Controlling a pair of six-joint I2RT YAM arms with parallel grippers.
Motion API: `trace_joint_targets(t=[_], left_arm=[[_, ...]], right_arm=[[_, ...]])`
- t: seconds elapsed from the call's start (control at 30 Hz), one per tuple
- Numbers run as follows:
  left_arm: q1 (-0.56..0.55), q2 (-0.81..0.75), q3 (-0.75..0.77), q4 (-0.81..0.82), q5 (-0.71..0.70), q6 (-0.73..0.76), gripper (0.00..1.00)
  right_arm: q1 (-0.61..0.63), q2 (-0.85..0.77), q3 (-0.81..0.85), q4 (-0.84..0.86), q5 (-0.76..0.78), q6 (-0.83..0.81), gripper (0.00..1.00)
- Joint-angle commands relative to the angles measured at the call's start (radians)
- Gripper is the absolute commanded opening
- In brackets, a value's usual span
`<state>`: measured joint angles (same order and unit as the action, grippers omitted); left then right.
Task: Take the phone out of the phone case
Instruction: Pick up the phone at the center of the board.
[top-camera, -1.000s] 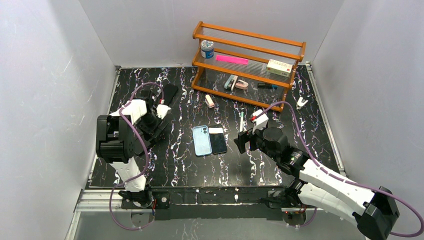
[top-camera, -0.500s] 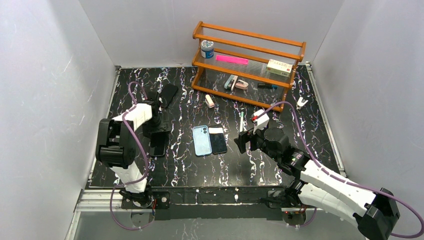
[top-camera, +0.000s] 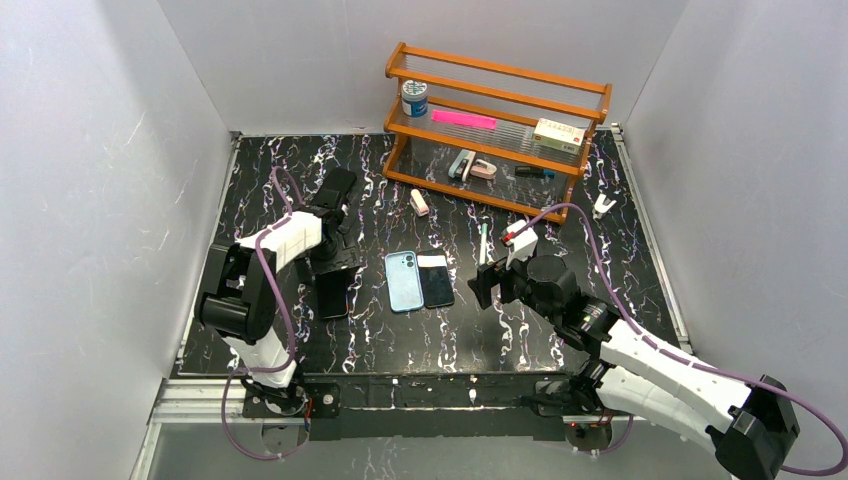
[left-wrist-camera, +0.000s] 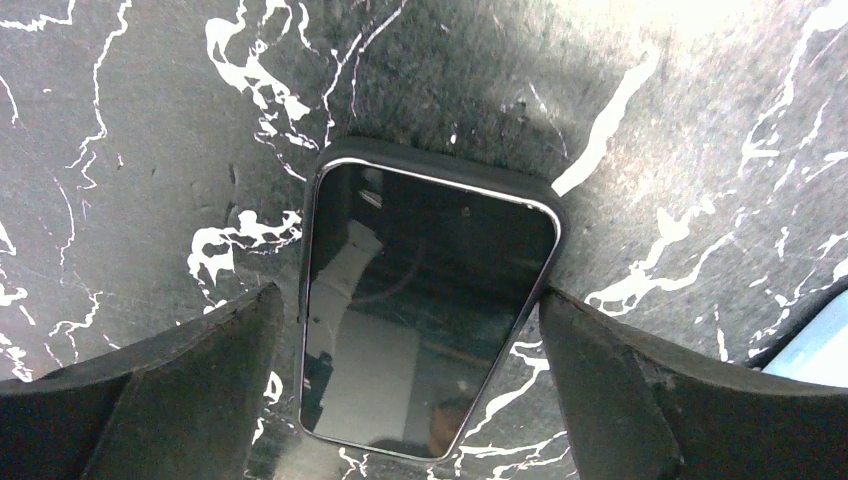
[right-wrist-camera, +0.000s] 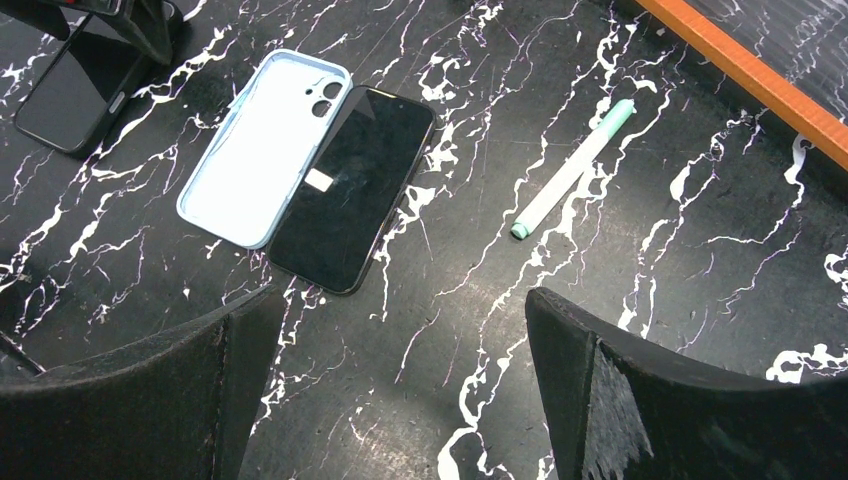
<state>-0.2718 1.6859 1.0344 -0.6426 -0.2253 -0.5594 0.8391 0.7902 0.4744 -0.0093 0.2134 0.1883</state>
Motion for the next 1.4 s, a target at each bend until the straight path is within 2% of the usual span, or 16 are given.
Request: trace_joint_targets(t=[0.0,0.27,0.47,0.63,0.77,0.87,0.97,1.17,1.37], left_arm=[[-0.023,0.011,0.008,-0.071,0.063,0.053,0.98],[-0.031,0.055,-0.012,-0.089,0.095,0.114,0.97],[-0.03,0.052,-0.048,-0.063,0.132,0.042,0.91],[-0.007,0.013,-0.098,-0.013,0.143,-0.046,0.96],[0.039,-0.013,-0.143,0.05,0.208,-0.05,0.98],[0.049,-0.013,-0.159,0.068,0.206,-0.041,0.98],[0.049,-0.009,-0.182,0.086,0.223,-0.061,0.89],[0.05,-0.038,-0.219,0.112,0.297,-0.119,0.62],[0.05,-0.17,-0.231,0.122,0.357,-0.21,0.38]], right_arm=[[0.005,-0.006,0.031,-0.019,-0.011,0.022,0.98],[0.003,0.008,0.051,-0.057,-0.054,0.05,0.98],[0.004,0.051,0.065,-0.057,-0.12,0.101,0.98],[0.004,0.144,0.111,-0.05,-0.178,0.142,0.98],[0.006,0.187,0.129,-0.006,-0.206,0.18,0.97],[0.006,0.218,0.139,0.001,-0.238,0.208,0.96],[0.007,0.259,0.157,0.032,-0.259,0.235,0.95],[0.022,0.343,0.192,0.074,-0.284,0.293,0.94],[0.073,0.456,0.233,0.14,-0.311,0.359,0.93]])
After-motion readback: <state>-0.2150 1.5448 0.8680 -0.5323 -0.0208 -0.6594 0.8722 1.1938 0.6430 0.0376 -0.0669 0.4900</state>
